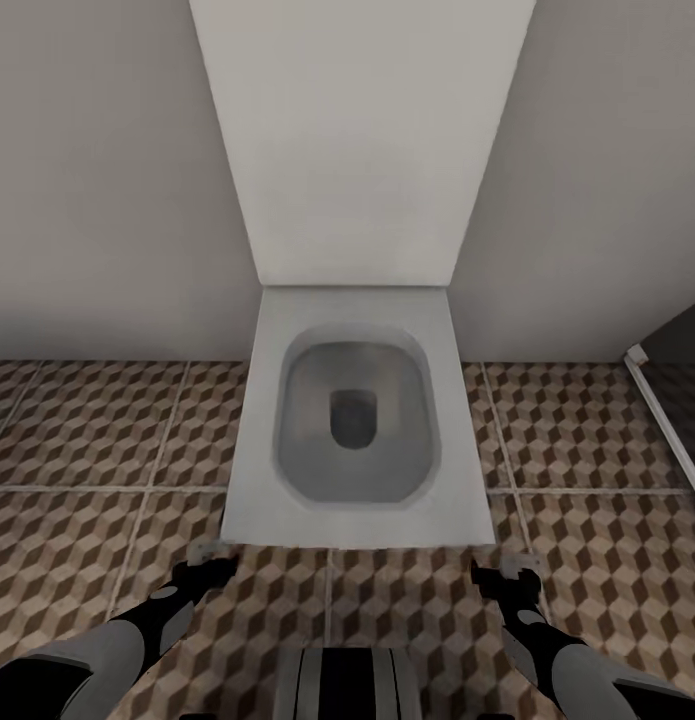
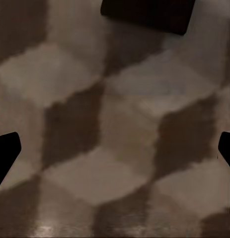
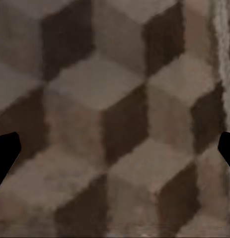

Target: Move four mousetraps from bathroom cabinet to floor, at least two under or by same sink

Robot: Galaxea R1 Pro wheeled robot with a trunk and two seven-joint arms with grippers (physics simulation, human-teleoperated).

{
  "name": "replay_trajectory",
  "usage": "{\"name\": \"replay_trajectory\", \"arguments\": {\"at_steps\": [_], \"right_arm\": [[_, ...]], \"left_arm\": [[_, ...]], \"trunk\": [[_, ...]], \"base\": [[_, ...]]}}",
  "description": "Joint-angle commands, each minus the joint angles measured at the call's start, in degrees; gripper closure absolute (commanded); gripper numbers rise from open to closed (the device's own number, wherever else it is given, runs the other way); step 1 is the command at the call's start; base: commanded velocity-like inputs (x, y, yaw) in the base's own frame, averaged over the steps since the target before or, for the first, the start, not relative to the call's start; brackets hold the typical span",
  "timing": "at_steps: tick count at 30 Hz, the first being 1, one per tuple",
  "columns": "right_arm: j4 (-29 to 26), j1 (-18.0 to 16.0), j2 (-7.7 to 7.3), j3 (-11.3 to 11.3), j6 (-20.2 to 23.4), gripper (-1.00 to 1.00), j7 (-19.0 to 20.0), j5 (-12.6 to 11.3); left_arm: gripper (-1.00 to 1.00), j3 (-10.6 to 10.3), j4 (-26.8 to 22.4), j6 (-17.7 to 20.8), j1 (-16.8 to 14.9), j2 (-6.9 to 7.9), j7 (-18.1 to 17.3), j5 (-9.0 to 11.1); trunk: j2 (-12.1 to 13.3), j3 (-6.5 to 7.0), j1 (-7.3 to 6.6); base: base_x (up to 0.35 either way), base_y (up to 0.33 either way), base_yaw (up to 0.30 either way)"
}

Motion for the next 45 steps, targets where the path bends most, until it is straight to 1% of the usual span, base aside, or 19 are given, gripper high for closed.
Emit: {"name": "replay_trajectory", "arguments": {"at_steps": [1, 45], "right_arm": [[0.07, -0.03, 0.03, -0.44, -0.17, -1.0, -0.2, 0.59], [0.07, -0.03, 0.1, -0.43, -0.19, -1.0, -0.2, 0.55]], "left_arm": [[-1.0, -0.44, 0.08, -0.18, -0.03, 0.01, -0.26, 0.61], [-1.0, -0.44, 0.11, -0.12, -0.03, 0.01, -0.26, 0.69]], "trunk": [[-0.01, -0.03, -0.05], [-0.01, -0.03, -0.05]], "base": [[-0.342, 0.0, 0.0], [-0.346, 0.0, 0.0]]}}
